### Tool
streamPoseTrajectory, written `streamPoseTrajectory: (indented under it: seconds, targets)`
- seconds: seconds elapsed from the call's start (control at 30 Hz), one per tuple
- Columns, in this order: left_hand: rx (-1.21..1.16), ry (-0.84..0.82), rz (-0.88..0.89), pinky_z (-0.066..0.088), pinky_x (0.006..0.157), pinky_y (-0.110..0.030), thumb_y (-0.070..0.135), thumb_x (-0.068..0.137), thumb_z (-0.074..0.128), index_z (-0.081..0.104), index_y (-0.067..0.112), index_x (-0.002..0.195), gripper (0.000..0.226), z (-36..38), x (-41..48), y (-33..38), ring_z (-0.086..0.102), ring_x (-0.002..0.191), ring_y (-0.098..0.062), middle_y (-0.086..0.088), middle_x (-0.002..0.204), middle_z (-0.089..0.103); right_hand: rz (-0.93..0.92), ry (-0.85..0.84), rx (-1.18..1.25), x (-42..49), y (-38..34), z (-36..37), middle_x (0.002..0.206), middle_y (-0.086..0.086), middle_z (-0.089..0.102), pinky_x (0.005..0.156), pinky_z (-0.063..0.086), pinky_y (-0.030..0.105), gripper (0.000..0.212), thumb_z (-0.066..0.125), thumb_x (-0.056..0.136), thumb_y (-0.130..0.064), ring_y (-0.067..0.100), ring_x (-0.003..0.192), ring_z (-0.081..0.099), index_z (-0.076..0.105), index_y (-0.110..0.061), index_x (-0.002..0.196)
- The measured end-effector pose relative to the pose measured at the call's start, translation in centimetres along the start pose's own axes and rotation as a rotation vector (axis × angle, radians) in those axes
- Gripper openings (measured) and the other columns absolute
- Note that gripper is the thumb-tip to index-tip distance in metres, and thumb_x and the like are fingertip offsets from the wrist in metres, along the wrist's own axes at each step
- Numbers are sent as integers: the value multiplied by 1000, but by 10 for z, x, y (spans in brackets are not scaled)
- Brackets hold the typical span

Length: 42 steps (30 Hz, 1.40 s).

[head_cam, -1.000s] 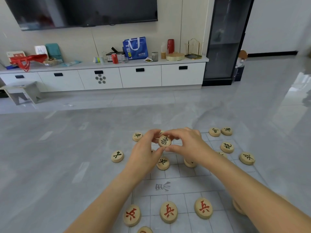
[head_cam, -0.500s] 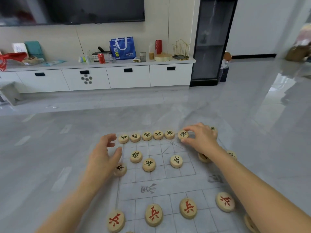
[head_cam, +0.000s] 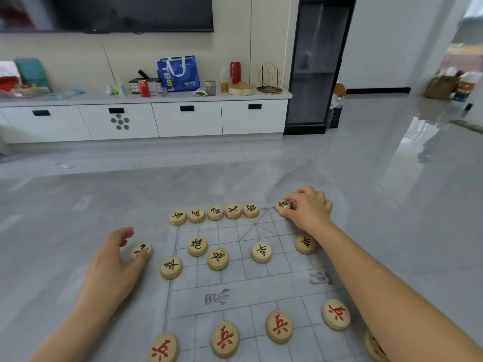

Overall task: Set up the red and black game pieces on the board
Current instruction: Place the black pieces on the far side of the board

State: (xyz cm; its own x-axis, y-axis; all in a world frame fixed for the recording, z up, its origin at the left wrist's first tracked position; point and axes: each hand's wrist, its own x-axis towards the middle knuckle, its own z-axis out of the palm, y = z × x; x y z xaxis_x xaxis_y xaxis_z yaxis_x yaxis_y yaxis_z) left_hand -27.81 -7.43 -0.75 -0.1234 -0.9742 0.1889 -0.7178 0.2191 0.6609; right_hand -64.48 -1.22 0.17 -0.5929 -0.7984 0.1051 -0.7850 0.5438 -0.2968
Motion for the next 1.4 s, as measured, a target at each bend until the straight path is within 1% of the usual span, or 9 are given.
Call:
streamPoseTrajectory:
  seconds: [0.13, 0.27, 0.4, 0.67, 0.77, 0.87, 1.03, 1.2, 1.4]
  targets:
    - [85, -44, -32, 42, 93, -44, 35, 81, 69, 49, 15, 128, 55, -1, 1, -7, 50, 118, -29, -9, 125, 58, 18, -18, -9, 0, 1, 2, 139, -4, 37, 100, 26, 38, 45, 59, 83, -52, 23, 126, 31, 53, -40, 126]
    - [132, -60, -24, 45, 89, -39, 37, 81, 68, 50, 16, 128, 55, -2, -1, -7, 54, 111, -24, -1, 119, 63, 23, 5, -18, -2, 1, -1, 141, 0, 37, 102, 27, 41, 57, 60, 80, -56, 27, 127, 32, 46, -39, 133]
    - [97, -44, -30, 46, 86, -34, 36, 83, 67, 50, 19, 128, 51, -2, 1, -2, 55, 109, -19, 2, 118, 62, -8, 48, 33, -8, -11, -4, 139, 0, 39, 101, 27, 41, 54, 60, 81, -55, 27, 127, 32, 48, -39, 131]
    - [-111, -58, 204, 42, 87, -25, 22, 82, 69, 46, 33, 121, 46, 7, -11, 45, 54, 101, -4, 14, 111, 57, -385, 11, 272, -53, -80, -10, 130, -11, 45, 102, 24, 37, 43, 62, 83, -48, 17, 126, 31, 55, -39, 125]
    - [-100, -91, 289, 37, 83, -17, 22, 81, 70, 47, 28, 125, 50, 14, -15, 59, 53, 100, -2, 15, 112, 56, -529, -42, 279, -68, -99, -13, 128, -14, 44, 97, 20, 29, 48, 63, 82, -49, 12, 124, 30, 52, -40, 127]
    - [-122, -116, 310, 35, 76, -7, 22, 80, 71, 45, 33, 120, 50, 17, -18, 69, 51, 95, 3, 19, 109, 55, -650, -41, 217, -76, -106, -14, 126, -15, 44, 91, 13, 24, 52, 63, 82, -49, 10, 122, 29, 49, -40, 131]
    - [-173, -145, 288, 35, 72, -3, 22, 79, 71, 40, 38, 115, 51, 23, -19, 78, 51, 94, 10, 27, 100, 52, -782, -5, 213, -80, -100, -8, 116, -11, 54, 92, 15, 29, 50, 60, 81, -42, 16, 112, 41, 51, -39, 130]
    - [-190, -170, 287, 37, 75, -7, 19, 79, 71, 45, 25, 127, 55, 31, -18, 83, 54, 100, 2, 16, 111, 60, -773, -11, 191, -80, -98, -10, 114, -21, 56, 89, 14, 26, 46, 62, 85, -42, 11, 112, 40, 49, -39, 129]
    - [-226, -197, 319, 39, 79, -5, 16, 80, 70, 44, 26, 127, 54, 37, -21, 88, 51, 99, 11, 21, 112, 58, -750, -55, 207, -74, -94, -9, 116, -18, 59, 87, 13, 25, 50, 61, 84, -46, 8, 112, 38, 49, -34, 132]
